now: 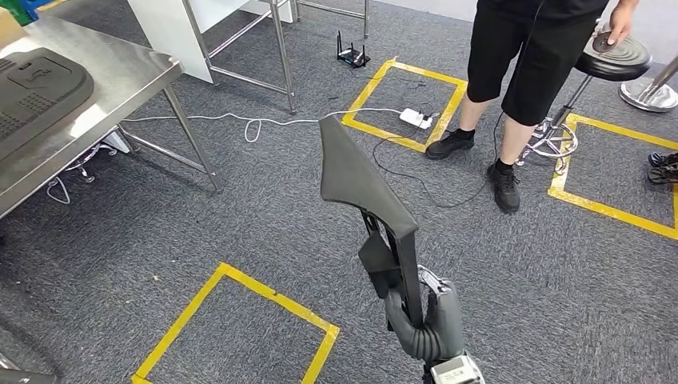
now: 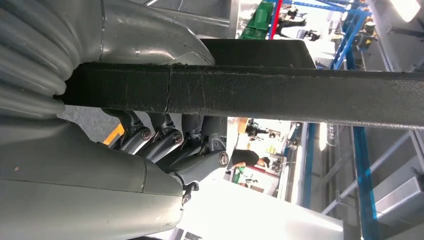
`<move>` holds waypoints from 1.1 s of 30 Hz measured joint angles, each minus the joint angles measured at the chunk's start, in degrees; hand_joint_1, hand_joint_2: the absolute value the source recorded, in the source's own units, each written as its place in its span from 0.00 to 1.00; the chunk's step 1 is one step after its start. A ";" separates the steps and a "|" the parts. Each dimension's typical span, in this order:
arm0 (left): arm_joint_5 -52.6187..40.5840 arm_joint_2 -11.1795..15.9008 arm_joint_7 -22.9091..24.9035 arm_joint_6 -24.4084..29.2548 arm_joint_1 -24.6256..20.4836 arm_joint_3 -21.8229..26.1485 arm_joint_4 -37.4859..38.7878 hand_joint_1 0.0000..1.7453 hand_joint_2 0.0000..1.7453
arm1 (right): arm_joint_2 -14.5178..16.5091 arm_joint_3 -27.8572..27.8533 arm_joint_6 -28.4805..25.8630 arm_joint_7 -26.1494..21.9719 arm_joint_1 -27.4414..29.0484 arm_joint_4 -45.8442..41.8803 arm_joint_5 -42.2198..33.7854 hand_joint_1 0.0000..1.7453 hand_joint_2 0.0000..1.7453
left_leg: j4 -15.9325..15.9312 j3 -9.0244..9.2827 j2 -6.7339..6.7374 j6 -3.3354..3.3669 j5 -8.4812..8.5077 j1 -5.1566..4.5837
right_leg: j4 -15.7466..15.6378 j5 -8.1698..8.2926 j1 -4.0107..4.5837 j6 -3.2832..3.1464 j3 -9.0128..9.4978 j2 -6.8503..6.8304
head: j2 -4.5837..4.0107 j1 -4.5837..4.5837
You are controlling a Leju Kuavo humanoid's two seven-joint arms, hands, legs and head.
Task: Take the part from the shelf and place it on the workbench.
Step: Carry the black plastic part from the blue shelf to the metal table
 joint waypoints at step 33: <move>-1.01 -0.49 0.30 0.42 -0.03 0.02 -0.01 0.00 1.00 | -0.17 -0.50 -0.81 0.20 1.16 -0.15 0.85 1.00 1.00 | 10.11 -4.90 4.10 -0.30 -4.76 -0.28 | -0.28 -0.48 0.47 -0.63 0.64 -2.40 | 0.00 -0.58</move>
